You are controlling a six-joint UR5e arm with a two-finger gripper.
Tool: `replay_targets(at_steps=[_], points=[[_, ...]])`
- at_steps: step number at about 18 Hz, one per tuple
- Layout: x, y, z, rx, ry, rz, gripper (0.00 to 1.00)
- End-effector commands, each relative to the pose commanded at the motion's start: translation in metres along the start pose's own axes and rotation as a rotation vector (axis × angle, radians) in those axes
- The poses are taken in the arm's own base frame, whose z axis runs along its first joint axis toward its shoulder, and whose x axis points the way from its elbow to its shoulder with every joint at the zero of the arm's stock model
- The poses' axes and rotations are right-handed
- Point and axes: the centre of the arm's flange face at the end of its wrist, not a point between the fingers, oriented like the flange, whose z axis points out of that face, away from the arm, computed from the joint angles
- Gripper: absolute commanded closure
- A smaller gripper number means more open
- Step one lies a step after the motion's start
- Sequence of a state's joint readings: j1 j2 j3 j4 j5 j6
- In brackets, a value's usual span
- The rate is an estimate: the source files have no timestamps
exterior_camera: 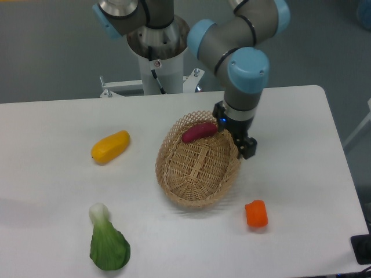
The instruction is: Place the sweet potato in the basket
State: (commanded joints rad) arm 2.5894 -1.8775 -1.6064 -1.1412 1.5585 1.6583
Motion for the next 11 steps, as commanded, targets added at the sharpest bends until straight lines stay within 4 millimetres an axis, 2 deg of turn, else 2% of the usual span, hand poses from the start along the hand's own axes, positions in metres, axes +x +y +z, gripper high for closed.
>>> replay_targets(at_steps=[7,11], points=[[-0.041,0.007,-0.001,-0.003,-0.035,-0.009,0.0],[-0.061,0.021,0.0,-0.007,-0.051,-0.027,0.0]])
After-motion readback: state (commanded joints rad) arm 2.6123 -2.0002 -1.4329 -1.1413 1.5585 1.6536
